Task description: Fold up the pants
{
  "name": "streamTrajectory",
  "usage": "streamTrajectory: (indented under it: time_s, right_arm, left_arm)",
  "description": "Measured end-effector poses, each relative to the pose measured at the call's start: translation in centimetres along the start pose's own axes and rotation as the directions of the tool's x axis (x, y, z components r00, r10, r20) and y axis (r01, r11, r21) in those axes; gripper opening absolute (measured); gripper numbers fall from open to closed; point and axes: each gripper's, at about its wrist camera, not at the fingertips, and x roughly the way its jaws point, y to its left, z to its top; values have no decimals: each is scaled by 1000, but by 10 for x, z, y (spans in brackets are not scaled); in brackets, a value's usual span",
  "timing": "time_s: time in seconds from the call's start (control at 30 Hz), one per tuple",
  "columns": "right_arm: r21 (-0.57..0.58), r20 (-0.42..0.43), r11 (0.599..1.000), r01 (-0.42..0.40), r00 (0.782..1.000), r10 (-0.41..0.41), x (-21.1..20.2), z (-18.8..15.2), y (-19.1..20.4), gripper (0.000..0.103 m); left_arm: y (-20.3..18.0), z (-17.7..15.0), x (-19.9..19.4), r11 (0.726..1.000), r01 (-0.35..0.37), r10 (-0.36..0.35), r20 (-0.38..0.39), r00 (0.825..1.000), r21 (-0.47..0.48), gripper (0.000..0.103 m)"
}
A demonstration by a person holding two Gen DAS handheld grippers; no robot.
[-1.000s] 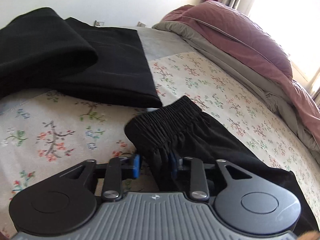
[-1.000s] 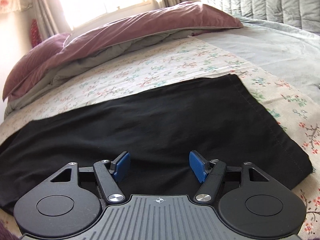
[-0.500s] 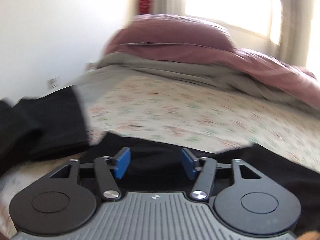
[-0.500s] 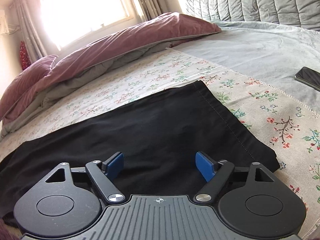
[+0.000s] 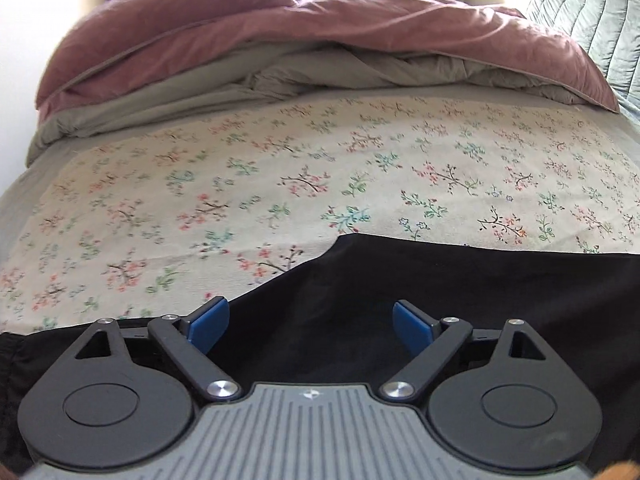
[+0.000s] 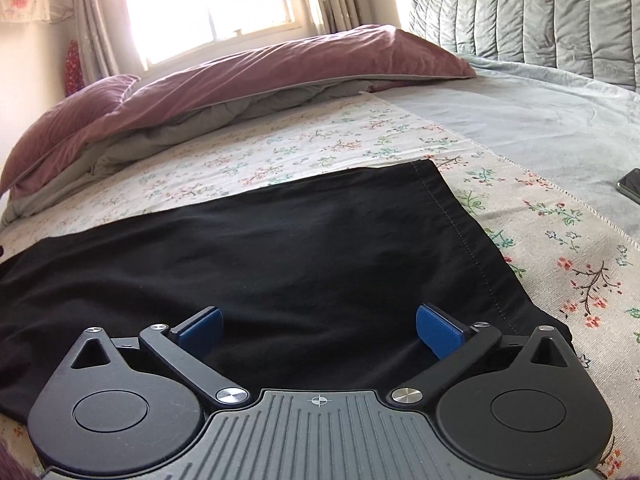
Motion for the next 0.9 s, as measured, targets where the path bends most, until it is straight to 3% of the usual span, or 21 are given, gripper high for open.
streamTrajectory:
  time_s: [0.13,0.23,0.43,0.53,0.7,0.73,0.8,0.83,0.9]
  right_arm:
    - [-68,-17,997,44,999,-46,3,-1,10,103]
    - [-106,-27,992,62,998,-65,5,-2,15,103]
    - [-108,-22,991,75,997,-78,8,-2,15,103]
    - [-110,-21,991,82,996,-85,8,-2,16,103]
    - [-108,-17,991,83,996,-85,8,-3,16,103]
    - [-109,-16,990,84,996,-86,8,-3,15,103]
    - [-109,-15,990,84,996,-86,8,-3,15,103]
    - [-110,-15,990,84,996,-86,7,-3,15,103]
    - [-110,-12,990,86,996,-87,7,-4,15,103]
  left_arm:
    - [0,10,29,1000,14,-15,-72,997,-10,99]
    - [0,10,41,998,-59,61,-130,990,19,99]
    - [9,11,31,999,-2,6,-67,998,54,97]
    - [5,18,34,996,-8,12,-44,999,93,95]
    - [-13,32,64,991,3,8,-85,996,132,94]
    - [-17,33,70,988,-6,20,-90,996,152,87]
    - [-23,32,73,985,21,-8,-77,997,169,52]
    - [-27,31,72,982,42,-27,-81,996,183,22]
    - [-37,28,72,972,11,6,-70,998,234,20]
